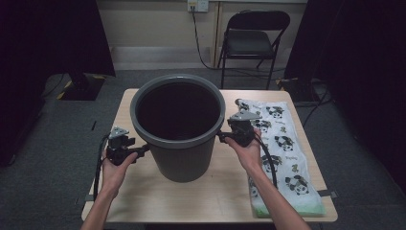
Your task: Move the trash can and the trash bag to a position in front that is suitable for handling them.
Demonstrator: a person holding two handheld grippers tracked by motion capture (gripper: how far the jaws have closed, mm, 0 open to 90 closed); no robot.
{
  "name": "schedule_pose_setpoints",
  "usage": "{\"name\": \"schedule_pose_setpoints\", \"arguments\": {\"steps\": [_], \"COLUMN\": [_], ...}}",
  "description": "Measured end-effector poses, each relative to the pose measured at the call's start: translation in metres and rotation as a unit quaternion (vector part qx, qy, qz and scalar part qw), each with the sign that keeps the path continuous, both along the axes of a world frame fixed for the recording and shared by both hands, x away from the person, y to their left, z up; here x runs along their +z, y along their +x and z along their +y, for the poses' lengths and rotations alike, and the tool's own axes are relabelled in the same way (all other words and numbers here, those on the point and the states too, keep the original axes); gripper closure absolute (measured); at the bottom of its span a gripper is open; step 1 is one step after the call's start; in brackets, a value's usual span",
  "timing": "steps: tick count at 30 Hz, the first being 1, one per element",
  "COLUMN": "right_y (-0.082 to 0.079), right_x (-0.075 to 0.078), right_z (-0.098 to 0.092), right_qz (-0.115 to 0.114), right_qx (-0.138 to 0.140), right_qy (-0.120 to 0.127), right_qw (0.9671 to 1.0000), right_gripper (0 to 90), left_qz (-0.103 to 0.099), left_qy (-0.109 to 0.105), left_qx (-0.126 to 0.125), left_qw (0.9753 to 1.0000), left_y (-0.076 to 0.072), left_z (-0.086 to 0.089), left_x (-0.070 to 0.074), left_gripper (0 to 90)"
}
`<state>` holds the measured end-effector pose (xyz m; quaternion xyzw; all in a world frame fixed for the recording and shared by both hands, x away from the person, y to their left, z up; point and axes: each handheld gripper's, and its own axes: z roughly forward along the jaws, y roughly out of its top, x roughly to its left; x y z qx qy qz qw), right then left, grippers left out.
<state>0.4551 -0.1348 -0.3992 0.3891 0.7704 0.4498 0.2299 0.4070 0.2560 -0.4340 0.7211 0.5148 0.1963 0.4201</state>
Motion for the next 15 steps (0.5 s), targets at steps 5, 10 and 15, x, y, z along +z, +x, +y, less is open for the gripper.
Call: {"name": "schedule_pose_setpoints", "arguments": {"steps": [5, 10, 15], "right_y": [0.002, -0.003, -0.011], "right_x": [0.001, -0.002, -0.004], "right_z": [0.001, 0.000, -0.006], "right_qz": [-0.006, -0.015, -0.012], "right_qx": [-0.006, -0.003, -0.003], "right_qy": [0.000, 0.003, 0.003], "right_qw": [1.0000, 0.9999, 0.9999], "right_gripper": [35.6, 40.4, 41.4], "left_qz": [0.002, -0.007, -0.009], "left_qy": [-0.018, -0.008, 0.000], "left_qx": [-0.006, -0.019, -0.031], "left_qw": [0.9998, 0.9998, 0.9995], "left_y": [0.002, -0.003, -0.006], "left_z": [0.001, -0.004, -0.009], "left_x": [-0.002, -0.002, 0.000], "left_gripper": [33.9, 43.8, 46.0]}}
